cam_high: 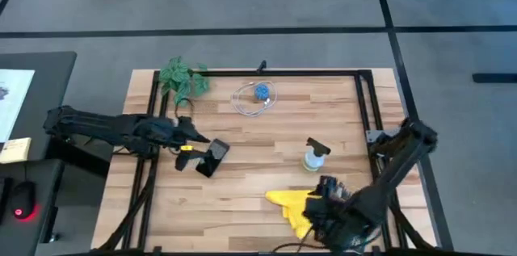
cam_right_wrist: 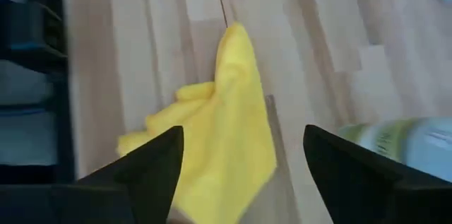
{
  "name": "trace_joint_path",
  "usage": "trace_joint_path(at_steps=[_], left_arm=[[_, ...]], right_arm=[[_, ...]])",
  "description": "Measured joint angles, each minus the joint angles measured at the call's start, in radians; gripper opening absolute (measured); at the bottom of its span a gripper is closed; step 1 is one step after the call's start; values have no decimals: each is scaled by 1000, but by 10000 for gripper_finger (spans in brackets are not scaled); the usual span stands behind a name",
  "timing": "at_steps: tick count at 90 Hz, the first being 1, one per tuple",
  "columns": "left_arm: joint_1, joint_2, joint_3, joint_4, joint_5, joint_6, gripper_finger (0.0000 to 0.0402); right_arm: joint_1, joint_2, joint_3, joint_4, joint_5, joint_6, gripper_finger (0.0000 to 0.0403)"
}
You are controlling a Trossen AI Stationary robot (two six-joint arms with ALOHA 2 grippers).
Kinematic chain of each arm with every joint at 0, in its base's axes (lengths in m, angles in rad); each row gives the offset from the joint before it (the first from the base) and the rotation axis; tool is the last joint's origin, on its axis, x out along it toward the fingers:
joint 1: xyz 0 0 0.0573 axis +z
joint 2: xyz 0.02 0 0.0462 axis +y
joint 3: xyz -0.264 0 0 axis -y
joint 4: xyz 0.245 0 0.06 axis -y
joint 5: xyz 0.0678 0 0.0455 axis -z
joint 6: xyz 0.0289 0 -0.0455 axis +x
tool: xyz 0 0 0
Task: Apply microfiber cloth
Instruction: Return to Home Position
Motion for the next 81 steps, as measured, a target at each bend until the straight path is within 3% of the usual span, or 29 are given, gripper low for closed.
trace_joint_path(at_steps=[11,28,47,67,81], left_arm=[[-42,-118,0,11,-8,-26,237],[-82,-221,0,14,-71,-25,237],[-85,-229,-27,12,-112,-23,237],[-81,-228,-149,252,-105,5,237],[-33,-229,-197,308,-71,19,237]], right_arm=[[16,-153,-94,45,36,20,274],[12,-442,-382,247,25,23,274],[-13,-827,-683,402,24,20,274],[-75,-1253,-936,477,21,-7,274],[-100,-1515,-1067,527,25,-42,274]])
